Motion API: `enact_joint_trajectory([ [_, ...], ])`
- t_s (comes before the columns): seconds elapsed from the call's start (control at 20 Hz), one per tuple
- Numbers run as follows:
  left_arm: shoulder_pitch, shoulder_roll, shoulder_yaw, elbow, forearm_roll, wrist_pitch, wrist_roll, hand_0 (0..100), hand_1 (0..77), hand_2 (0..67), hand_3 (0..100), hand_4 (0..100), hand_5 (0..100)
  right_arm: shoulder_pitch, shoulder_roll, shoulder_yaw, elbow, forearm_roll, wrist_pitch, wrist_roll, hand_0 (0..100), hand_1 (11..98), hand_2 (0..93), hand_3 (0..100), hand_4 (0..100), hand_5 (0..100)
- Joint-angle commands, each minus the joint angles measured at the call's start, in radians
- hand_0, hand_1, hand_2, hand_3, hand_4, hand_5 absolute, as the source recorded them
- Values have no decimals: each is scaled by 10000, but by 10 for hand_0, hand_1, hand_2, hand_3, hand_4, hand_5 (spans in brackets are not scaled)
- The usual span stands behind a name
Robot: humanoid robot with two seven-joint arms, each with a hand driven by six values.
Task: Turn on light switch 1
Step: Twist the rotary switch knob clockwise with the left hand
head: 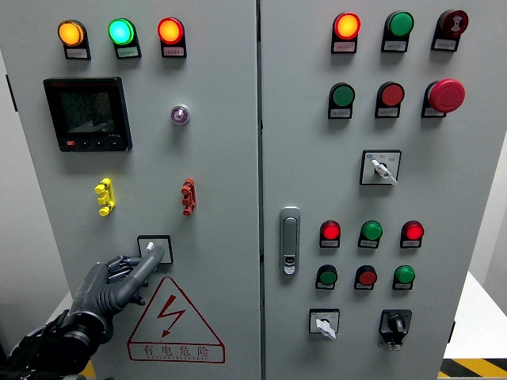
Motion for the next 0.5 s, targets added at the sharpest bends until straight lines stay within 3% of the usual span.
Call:
enact_joint_trajectory([
  [0.0,-16,5,0,31,2,0,104,0,558,492,853,1000,720,0,10,0,0,0,-10,0,0,202,0,199,195,104],
  [0.45,-123,5,0,77,2,-16,135,0,551,500,859,1000,735,0,11,0,0,0,5,0,0,205,0,199,195,105],
])
